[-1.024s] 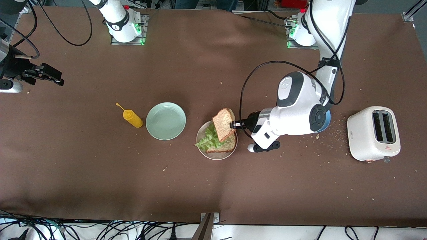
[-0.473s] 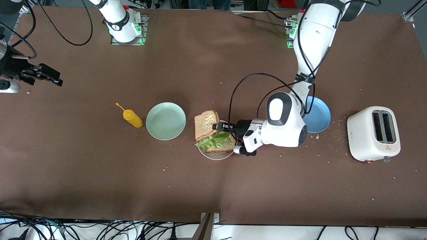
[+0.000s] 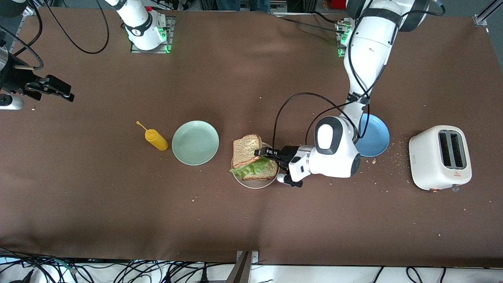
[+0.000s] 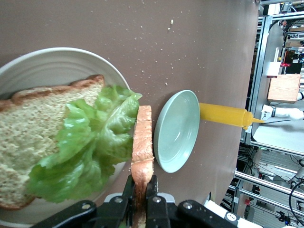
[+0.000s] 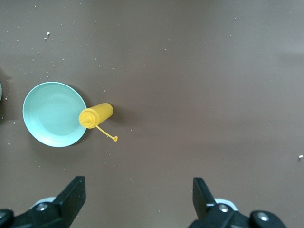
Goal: Make sandwich in beige plate with both arms
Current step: 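Lower the bread onto the lettuce and open the left gripper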
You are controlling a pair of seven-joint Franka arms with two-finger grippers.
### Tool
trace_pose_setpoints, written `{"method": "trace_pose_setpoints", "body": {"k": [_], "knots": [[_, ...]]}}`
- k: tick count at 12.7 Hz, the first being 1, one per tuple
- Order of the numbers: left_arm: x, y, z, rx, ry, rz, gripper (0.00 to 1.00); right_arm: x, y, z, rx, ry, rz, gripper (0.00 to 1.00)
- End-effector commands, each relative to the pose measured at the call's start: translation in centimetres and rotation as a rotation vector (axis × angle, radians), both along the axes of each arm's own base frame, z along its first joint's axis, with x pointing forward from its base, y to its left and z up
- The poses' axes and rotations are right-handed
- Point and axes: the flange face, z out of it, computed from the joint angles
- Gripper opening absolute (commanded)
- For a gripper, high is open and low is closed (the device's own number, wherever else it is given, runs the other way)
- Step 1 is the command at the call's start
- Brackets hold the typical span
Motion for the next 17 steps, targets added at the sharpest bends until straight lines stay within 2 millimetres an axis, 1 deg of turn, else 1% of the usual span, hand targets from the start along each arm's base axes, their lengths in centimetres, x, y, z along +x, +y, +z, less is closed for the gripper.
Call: {"method": "trace_pose_setpoints", "body": {"k": [1,3,4,5,6,9,11,13,14,16,17], "knots": [[0.8,0.9,-1.6,-0.017,-0.056,0.027,0.07,0.0,0.1,0.5,0.01,-0.007,-0.008,1.0],[1.3,1.2,-1.8,-0.001,-0.078,0.056,0.23,0.0,0.2,0.6,0.009,-0.012,-0.002,1.0],[1.3,1.4,-2.3,0.008,-0.08,0.066,0.37,0.0,0.2,0.5,0.007,-0.009,-0.003,1.0],[1.5,1.7,-2.8,0.015,-0.08,0.074,0.59,0.0,0.2,0.6,0.007,-0.013,-0.002,1.0],[1.6,2.2,-3.1,0.016,-0.074,0.083,1.0,0.0,0.2,0.6,0.007,-0.01,-0.002,1.0],[2.1,3.5,-3.2,0.022,-0.074,0.097,1.0,0.0,0.3,0.6,0.007,-0.01,0.0,1.0],[3.5,6.4,-2.4,0.018,-0.076,0.134,1.0,0.0,0.3,0.6,0.006,-0.01,0.0,1.0],[5.1,11.0,-1.3,0.01,-0.068,0.18,1.0,0.0,0.3,0.6,0.006,-0.012,0.0,1.0],[6.0,13.6,0.4,-0.004,-0.061,0.206,1.0,0.0,0.3,0.6,0.006,-0.013,0.0,1.0],[6.8,20.8,4.0,0.024,-0.03,0.184,1.0,0.0,0.3,0.7,0.006,-0.012,0.001,1.0],[6.8,24.4,5.7,0.081,-0.032,0.156,1.0,-0.1,0.3,0.8,0.006,-0.013,0.001,1.0]]}}
